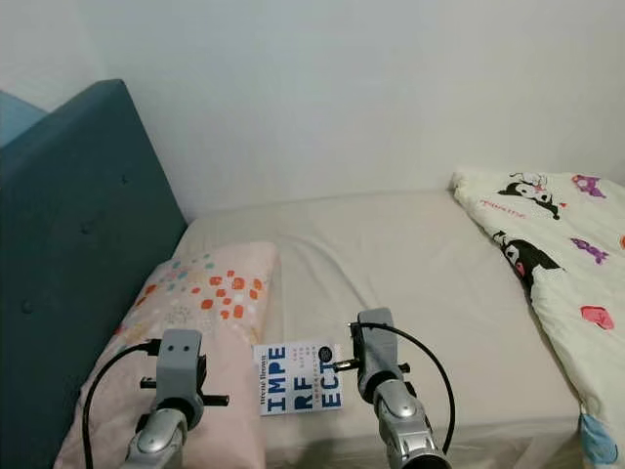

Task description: Clean up the room

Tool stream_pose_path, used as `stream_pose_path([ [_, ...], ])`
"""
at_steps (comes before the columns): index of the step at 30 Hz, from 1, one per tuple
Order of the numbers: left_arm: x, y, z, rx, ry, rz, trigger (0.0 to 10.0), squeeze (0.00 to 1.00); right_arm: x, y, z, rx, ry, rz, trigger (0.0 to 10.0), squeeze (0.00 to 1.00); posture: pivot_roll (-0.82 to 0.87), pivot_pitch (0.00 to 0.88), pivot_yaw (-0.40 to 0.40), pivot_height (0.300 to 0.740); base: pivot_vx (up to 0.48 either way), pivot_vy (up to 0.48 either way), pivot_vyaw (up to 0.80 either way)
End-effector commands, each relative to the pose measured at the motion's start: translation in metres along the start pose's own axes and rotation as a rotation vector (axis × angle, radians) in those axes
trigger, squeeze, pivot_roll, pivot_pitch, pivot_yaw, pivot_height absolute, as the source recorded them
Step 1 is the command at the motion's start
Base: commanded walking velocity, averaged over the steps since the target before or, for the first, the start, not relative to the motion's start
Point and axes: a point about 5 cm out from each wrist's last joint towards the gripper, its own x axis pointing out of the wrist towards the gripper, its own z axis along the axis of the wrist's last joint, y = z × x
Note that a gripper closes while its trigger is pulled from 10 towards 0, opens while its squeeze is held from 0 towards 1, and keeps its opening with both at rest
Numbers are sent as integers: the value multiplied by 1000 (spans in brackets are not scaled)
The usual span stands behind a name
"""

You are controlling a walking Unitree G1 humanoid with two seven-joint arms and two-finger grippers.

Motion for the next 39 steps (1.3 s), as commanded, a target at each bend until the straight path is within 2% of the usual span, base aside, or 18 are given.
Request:
stream_pose_path([
  [1, -1, 5, 0, 5, 4, 16, 10000, 0, -1, 3, -4, 4, 18, 10, 10000, 0, -13, 44, 9, 740, 0, 0, 0],
  [6, 0, 4, 1, 20, -1, 9, 10000, 0, -1, 3, -3, 5, 19, 11, 10000, 0, -14, 43, 8, 740, 0, 0, 0],
  [17, 0, 2, 3, 45, 5, 1, 10000, 0, 0, 3, -3, 9, 18, 11, 10000, 0, -13, 42, 9, 740, 0, -480, 0],
  [21, -1, -3, -3, 62, 53, -69, 10000, 0, 0, 3, -3, 12, 18, 12, 10000, 0, -13, 41, 11, 740, 0, 0, 0],
  [24, -2, -3, -5, 13, 81, -55, 10000, 0, 0, 3, -3, 15, 16, 11, 10000, 0, -14, 43, 13, 740, 0, 320, 0],
  [28, -1, -1, -5, 6, 90, -44, 10000, 0, -1, 3, -3, 16, 15, 10, 10000, 0, -13, 43, 13, 740, 0, 480, 0],
  [33, 0, 2, -5, 23, 86, -27, 10000, 0, -1, 2, -3, 16, 15, 11, 10000, 0, -12, 42, 12, 740, 0, 192, 0],
  [35, 0, 2, -3, 81, 68, -28, 10000, 0, -1, 2, -3, 16, 15, 11, 10000, 0, -12, 42, 12, 740, 0, 0, 0],
  [39, 0, 1, -2, 102, 54, -40, 10000, 0, -1, 2, -3, 16, 16, 11, 10000, 0, -13, 41, 13, 740, 0, 0, 0],
])
